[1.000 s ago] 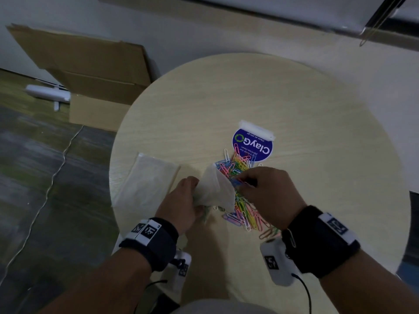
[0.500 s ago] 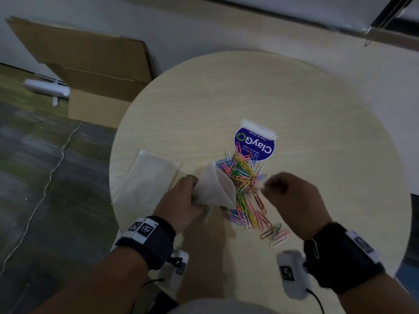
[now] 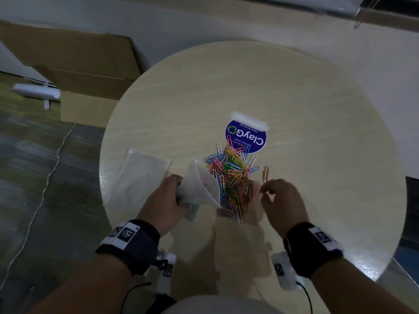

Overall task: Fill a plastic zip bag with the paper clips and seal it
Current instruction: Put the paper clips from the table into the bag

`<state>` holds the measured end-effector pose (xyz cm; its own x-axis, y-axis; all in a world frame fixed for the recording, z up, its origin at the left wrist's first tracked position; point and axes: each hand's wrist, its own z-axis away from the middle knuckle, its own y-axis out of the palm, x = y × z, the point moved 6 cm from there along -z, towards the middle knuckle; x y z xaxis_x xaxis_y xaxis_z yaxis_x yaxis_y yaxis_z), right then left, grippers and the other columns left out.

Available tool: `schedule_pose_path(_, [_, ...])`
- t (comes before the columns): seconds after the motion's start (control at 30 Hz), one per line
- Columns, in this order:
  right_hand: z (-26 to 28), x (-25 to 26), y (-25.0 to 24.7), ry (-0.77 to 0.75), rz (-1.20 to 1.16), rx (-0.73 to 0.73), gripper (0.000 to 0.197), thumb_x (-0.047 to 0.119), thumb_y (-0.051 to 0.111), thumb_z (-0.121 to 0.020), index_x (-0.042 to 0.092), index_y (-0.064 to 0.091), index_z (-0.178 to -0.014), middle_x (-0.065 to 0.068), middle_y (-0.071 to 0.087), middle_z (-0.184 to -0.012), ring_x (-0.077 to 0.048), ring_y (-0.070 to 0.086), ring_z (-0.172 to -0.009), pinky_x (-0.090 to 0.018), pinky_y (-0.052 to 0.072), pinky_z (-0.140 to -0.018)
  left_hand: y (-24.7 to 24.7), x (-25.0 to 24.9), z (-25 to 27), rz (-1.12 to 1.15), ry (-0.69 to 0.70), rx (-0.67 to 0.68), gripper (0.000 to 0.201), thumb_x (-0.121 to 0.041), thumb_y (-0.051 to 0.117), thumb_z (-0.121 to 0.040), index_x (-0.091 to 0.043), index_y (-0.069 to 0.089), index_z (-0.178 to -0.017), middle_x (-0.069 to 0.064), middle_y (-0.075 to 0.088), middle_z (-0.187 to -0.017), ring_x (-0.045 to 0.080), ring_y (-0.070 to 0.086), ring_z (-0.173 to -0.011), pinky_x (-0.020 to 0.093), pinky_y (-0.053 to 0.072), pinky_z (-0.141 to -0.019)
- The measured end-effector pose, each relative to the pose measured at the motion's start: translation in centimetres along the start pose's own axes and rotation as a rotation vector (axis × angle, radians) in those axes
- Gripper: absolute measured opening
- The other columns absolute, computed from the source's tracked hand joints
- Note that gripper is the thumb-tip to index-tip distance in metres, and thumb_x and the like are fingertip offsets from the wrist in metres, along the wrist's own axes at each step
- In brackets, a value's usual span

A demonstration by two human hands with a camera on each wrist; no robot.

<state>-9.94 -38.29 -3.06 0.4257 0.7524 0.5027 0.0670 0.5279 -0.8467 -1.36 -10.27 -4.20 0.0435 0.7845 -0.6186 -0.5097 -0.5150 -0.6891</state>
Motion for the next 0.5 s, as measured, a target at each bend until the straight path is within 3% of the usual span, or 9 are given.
schedule_pose_path(0.07, [-1.6, -1.2, -0.9, 0.158, -0.060, -0.074, 0.038, 0.033, 0.070, -0.077, 0.014, 0.063, -0.108, -0.013, 0.060, -0.106, -0.035, 0.060, -0.093, -0.040, 0.049, -0.086, 0.0, 0.0, 0.1, -0.003, -0.004, -0.009, 0.042, -0.023, 0.076, -0.079, -0.030, 0.048, -0.109, -0.004, 0.063, -0.102, 0.023, 0.064, -0.086, 0.043, 0.055, -0.075])
schedule_pose_path(0.13, [-3.1, -1.8, -0.1, 0.294, 0.012, 0.007, 0.070, 0.058, 0.064, -0.075, 0.010, 0.054, -0.125, -0.018, 0.052, -0.120, -0.040, 0.053, -0.107, -0.044, 0.042, -0.096, 0.1, 0.0, 0.1, 0.000, -0.003, -0.019, 0.040, -0.023, 0.076, -0.080, -0.030, 0.048, -0.107, -0.004, 0.063, -0.100, 0.023, 0.063, -0.085, 0.042, 0.054, -0.073])
schedule_pose_path(0.17, [-3.5, -1.4, 0.4, 0.300, 0.056, 0.043, 0.076, 0.066, 0.059, -0.074, 0.010, 0.053, -0.125, -0.018, 0.050, -0.120, -0.040, 0.050, -0.109, -0.045, 0.040, -0.097, 0.1, 0.0, 0.2, -0.001, -0.003, -0.024, 0.040, -0.023, 0.076, -0.079, -0.031, 0.047, -0.106, -0.005, 0.062, -0.099, 0.023, 0.063, -0.084, 0.042, 0.054, -0.072])
schedule_pose_path(0.33, [-1.9, 0.7, 3.2, 0.117, 0.183, 0.083, 0.062, 0.075, 0.045, -0.073, 0.029, 0.055, -0.115, -0.006, 0.052, -0.113, -0.032, 0.047, -0.103, -0.042, 0.042, -0.088, 0.1, 0.1, 0.4, 0.009, -0.010, -0.031, 0.042, -0.025, 0.076, -0.077, -0.036, 0.046, -0.103, -0.007, 0.063, -0.099, 0.022, 0.064, -0.084, 0.041, 0.055, -0.073])
schedule_pose_path(0.5, [0.9, 1.6, 5.5, -0.014, 0.381, 0.162, 0.083, 0.093, 0.034, -0.062, 0.030, 0.052, -0.114, 0.002, 0.054, -0.107, -0.027, 0.046, -0.097, -0.038, 0.037, -0.081, 0.1, 0.0, 0.6, 0.011, -0.010, -0.028, 0.041, -0.025, 0.075, -0.080, -0.034, 0.046, -0.107, -0.005, 0.063, -0.104, 0.023, 0.064, -0.089, 0.043, 0.055, -0.076])
